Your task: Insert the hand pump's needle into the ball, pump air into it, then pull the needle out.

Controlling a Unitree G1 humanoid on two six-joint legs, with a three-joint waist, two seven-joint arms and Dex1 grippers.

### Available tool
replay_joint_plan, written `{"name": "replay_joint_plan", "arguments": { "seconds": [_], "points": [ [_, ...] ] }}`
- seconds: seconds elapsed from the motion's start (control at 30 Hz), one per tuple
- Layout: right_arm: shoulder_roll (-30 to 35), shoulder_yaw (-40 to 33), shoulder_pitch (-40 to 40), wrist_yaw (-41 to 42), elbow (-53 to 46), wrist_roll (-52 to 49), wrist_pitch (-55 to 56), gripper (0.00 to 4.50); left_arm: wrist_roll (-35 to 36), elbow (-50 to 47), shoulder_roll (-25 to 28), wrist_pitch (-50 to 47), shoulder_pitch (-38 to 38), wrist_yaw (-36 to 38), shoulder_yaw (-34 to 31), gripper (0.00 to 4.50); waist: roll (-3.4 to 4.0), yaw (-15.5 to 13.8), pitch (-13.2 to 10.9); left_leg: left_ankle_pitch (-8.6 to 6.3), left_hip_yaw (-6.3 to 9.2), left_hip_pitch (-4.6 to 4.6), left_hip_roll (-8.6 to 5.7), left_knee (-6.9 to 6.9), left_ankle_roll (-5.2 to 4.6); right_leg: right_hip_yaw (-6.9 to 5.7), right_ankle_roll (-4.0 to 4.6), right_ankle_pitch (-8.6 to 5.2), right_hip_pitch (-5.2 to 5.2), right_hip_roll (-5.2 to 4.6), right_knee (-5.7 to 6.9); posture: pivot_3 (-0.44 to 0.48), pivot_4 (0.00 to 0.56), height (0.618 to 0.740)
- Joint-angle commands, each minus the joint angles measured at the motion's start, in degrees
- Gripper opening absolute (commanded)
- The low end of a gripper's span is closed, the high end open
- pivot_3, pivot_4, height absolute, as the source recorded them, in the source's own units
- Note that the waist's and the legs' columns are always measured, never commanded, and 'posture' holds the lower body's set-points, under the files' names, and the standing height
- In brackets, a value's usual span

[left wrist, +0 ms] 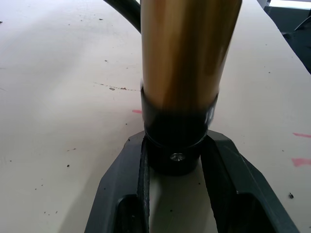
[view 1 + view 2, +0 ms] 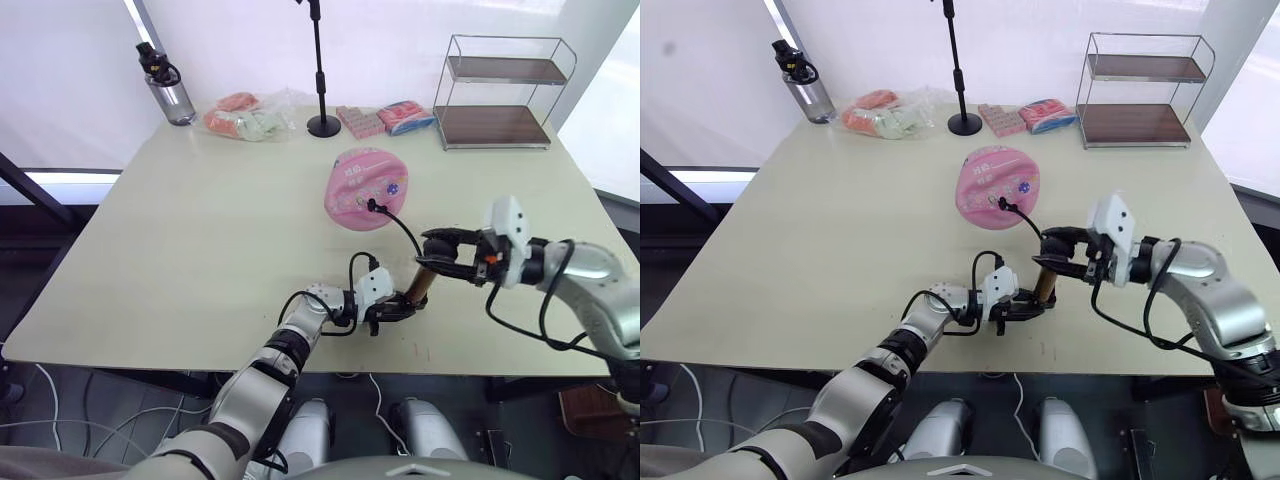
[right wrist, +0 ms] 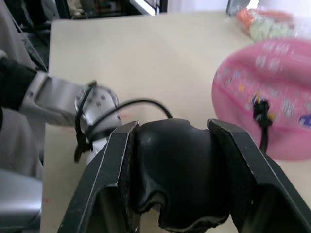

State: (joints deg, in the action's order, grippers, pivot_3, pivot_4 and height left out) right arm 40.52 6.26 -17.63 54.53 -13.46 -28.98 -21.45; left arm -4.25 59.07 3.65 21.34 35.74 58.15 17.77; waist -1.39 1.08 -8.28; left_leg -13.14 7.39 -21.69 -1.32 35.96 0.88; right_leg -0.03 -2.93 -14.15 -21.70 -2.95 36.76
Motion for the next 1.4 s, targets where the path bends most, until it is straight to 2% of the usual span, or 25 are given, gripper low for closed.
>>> {"name": "replay_joint_plan", "arguments": {
  "seconds": [0.03,0.2,0.4,0.67,0.83,0.9,1.03,1.4],
  "points": [
    [0.4,3.5,2.6,0.6,3.8,4.9,-1.1,1.80,-2.8,4.2,2.4,-3.8,-3.4,1.2,1.5,1.09,-0.08,0.0,0.1,0.00,0.02,0.00,0.00,0.00,0.00,0.00,0.00,0.00,0.00,0.01,0.00,0.000,0.150,0.731],
    [1.1,-1.3,0.9,2.0,0.4,0.1,-3.1,1.80,-2.8,4.2,2.5,-3.8,-3.4,1.2,1.4,1.09,-0.08,0.0,0.1,0.00,0.05,-0.02,0.01,0.00,0.00,-0.01,0.01,-0.01,0.00,0.02,0.00,0.000,0.150,0.731],
    [6.2,-11.0,-6.2,2.9,-5.6,-11.3,-12.7,1.80,-2.8,3.8,2.8,-3.6,-4.0,1.3,1.4,1.09,0.28,-0.1,-0.4,0.00,0.06,-0.17,-0.02,0.00,0.00,-0.02,0.03,-0.01,-0.10,-0.01,-0.01,0.000,0.150,0.731],
    [12.7,-20.2,-16.4,2.8,-5.6,-23.5,-24.1,1.80,-2.8,3.4,2.8,-3.3,-4.4,1.2,1.6,1.09,0.34,-0.2,-0.6,0.00,0.05,-0.28,-0.06,-0.08,0.00,-0.02,0.07,-0.03,-0.22,-0.06,-0.05,0.000,0.150,0.731],
    [15.3,-22.1,-21.8,2.6,-4.4,-29.0,-29.6,1.80,-2.9,3.6,2.8,-3.0,-4.5,1.1,1.7,1.09,0.45,-0.2,-0.7,0.00,0.04,-0.28,-0.06,-0.09,0.00,-0.05,0.07,-0.04,-0.23,-0.08,-0.05,0.000,0.150,0.731],
    [14.6,-21.4,-22.1,1.7,-4.6,-29.1,-30.4,1.80,-2.9,3.7,2.7,-2.9,-4.6,1.0,1.7,1.09,0.44,-0.2,-0.7,0.00,0.05,-0.28,-0.06,-0.11,0.00,-0.05,0.08,-0.04,-0.23,-0.09,-0.05,0.000,0.150,0.731],
    [15.5,-15.3,-15.7,4.5,-7.1,-20.7,-25.5,1.80,-2.9,3.8,2.5,-2.8,-4.7,0.9,1.8,1.09,0.43,-0.2,-0.7,0.00,0.02,-0.27,-0.07,-0.13,0.00,-0.03,0.07,-0.04,-0.23,-0.10,-0.06,0.000,0.150,0.731],
    [4.4,1.3,-3.2,1.4,-3.2,-1.5,-10.0,1.80,-2.6,3.3,2.9,-2.8,-5.1,0.3,1.8,1.09,0.07,0.2,0.0,0.00,0.00,0.03,0.05,-0.17,0.00,-0.02,0.06,-0.07,-0.03,0.02,-0.01,0.000,0.150,0.731]
  ]
}}
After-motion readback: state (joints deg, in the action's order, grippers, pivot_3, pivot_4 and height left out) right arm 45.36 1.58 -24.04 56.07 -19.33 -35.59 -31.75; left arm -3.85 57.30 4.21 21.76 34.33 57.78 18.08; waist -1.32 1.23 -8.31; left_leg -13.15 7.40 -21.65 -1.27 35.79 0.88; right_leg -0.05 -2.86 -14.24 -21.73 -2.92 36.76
